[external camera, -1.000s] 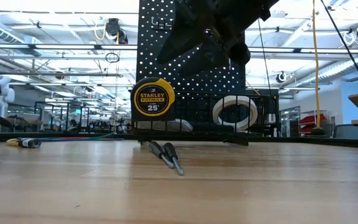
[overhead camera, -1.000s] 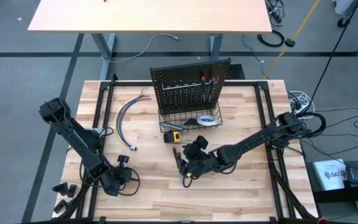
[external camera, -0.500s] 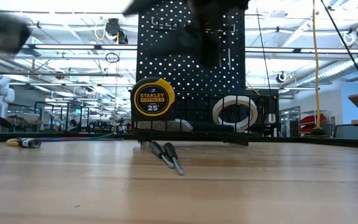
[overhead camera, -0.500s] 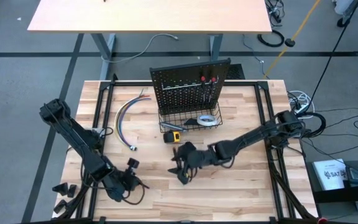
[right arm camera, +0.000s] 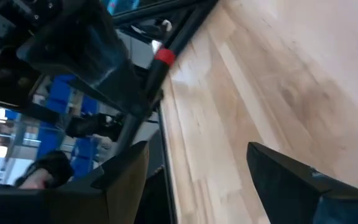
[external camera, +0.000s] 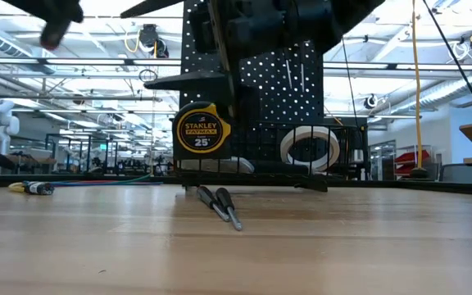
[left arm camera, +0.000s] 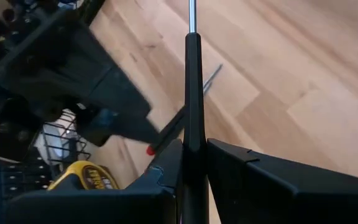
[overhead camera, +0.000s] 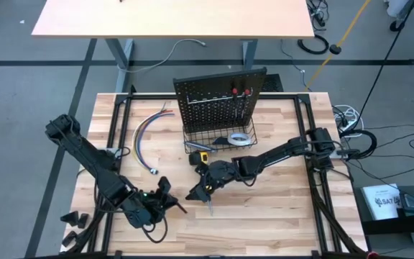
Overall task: Hang tools onto peg board
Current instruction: Hang the black screwdriver onto the pegboard
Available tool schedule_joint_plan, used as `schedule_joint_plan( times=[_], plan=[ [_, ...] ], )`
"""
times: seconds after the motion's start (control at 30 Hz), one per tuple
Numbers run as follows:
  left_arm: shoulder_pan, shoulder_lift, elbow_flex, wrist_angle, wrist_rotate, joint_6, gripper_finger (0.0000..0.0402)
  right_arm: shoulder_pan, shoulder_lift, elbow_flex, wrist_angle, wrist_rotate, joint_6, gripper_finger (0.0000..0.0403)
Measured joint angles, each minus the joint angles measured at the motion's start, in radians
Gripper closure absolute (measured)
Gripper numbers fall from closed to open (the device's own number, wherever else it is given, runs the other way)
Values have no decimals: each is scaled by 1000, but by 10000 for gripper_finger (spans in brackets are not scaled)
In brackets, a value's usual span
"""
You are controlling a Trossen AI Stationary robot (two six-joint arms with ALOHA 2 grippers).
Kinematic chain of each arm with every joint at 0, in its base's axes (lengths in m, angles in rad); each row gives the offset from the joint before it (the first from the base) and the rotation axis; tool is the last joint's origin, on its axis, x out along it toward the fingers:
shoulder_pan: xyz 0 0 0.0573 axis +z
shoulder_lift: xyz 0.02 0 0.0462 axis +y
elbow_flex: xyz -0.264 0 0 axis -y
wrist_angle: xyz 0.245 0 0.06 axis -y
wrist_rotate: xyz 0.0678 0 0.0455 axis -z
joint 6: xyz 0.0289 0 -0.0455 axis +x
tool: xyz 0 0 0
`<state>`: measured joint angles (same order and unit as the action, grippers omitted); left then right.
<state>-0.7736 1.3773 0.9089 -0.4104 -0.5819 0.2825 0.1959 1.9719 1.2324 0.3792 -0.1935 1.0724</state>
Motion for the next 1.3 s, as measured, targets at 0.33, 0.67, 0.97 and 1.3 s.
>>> schedule_joint_plan(
  times=[0.33, 0.67, 0.97, 1.3],
  plan=[
    [79, 0, 0, -4, 0, 21, 348, 2, 13, 0, 91, 3, 16, 138],
    [134, 0, 0, -4, 1, 22, 347, 11, 14, 0, 89, -46, 9, 155],
    [147, -1, 0, -3, 70, 14, 347, 7, 14, 0, 88, -37, -29, 250],
    [145, -1, 0, -7, 90, 15, 347, 8, 13, 0, 89, -36, -98, 394]
  ],
)
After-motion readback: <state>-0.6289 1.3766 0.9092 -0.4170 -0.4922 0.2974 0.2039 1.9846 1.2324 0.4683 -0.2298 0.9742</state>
